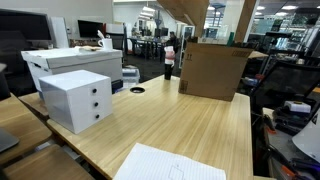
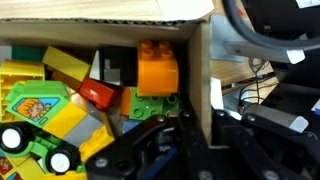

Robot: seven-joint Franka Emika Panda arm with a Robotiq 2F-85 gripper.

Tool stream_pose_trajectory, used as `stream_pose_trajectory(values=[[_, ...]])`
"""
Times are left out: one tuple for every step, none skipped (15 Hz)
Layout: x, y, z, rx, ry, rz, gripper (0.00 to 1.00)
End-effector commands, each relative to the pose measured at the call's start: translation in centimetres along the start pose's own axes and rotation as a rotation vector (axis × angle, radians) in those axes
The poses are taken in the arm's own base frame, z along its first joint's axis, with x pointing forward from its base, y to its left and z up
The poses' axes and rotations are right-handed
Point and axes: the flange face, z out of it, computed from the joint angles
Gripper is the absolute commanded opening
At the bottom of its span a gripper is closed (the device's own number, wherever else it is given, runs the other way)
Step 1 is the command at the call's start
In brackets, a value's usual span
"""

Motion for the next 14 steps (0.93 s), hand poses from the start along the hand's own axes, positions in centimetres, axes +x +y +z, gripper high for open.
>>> stream_pose_trajectory(values=[[-0.2,0.9,-1.4,0.011,0.005,0.038,0.03],[0.0,1.4,-1.4,0.009,0.003,0.05,0.03],[0.1,1.9,-1.3,0.008,-0.001,0.06,0.03],[0.2,2.4,-1.3,0.004,-0.006,0.075,0.03],[0.4,2.9,-1.3,0.003,-0.008,0.088,0.03],[0.5,3.5,-1.3,0.003,-0.011,0.104,0.03],[0.6,3.8,-1.2,0.003,-0.012,0.114,0.03],[0.8,4.2,-1.2,0.001,-0.015,0.126,0.03],[0.9,4.6,-1.1,0.0,-0.018,0.136,0.03],[1.0,5.0,-1.1,0.0,-0.019,0.144,0.03],[1.0,5.5,-1.1,-0.001,-0.02,0.158,0.03],[1.0,5.8,-1.2,0.001,-0.021,0.163,0.03],[1.0,6.2,-1.1,0.0,-0.025,0.174,0.03],[1.0,6.6,-1.0,0.0,-0.032,0.184,0.03]])
